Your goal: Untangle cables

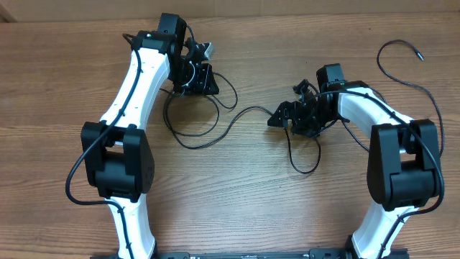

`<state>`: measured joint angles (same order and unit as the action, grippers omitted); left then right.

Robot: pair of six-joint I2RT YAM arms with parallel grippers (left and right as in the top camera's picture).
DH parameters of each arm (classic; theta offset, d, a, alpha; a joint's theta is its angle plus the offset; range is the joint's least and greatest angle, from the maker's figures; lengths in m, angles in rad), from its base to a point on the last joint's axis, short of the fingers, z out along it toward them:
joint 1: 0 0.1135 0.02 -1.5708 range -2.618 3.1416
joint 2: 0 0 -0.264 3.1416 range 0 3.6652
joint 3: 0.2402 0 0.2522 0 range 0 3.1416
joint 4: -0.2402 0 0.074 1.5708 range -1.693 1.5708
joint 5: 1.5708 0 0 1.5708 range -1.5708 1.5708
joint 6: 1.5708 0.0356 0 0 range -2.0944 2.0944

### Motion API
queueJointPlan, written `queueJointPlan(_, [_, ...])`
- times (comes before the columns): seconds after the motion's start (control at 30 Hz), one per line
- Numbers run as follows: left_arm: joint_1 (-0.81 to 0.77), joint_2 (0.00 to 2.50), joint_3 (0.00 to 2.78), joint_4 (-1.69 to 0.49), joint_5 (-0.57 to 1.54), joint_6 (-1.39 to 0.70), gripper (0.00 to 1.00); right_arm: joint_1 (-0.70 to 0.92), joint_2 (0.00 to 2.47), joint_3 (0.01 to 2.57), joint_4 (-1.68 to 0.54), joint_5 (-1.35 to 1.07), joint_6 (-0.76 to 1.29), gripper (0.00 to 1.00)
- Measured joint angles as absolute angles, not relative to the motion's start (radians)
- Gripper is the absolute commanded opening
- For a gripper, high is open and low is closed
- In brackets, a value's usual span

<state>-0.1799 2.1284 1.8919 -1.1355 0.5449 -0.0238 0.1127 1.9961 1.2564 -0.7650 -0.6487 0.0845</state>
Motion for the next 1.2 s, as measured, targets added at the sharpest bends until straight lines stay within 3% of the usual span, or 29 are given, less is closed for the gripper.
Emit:
queueJointPlan(0.4, [-0.180,2.128,1.891,-1.118,0.545,-0.024,0.20,0.187,1.996,1.255,-0.706,-0.706,0.044,0.92])
queueJointPlan(0.47, [-0.180,2.128,1.891,-1.113,0.545,-0.024,0.19,0.207,1.996,1.254,-0.657,-0.702,0.037,0.84])
queueJointPlan(0.63, [-0.180,2.128,1.891,-1.110,0.537,-0.024,0.17,0.242,1.998,1.259,-0.556,-0.748,0.123,0.82])
queueJointPlan(0.83, [-0.180,2.128,1.891,-1.110,0.521,-0.025,0.18,0.254,1.998,1.280,-0.474,-0.807,0.433,0.80])
queueJointPlan(1.2, [-0.177,2.128,1.891,-1.126,0.379,-0.182,0.27,0.525,2.001,1.281,-0.367,-0.282,1.285,0.81])
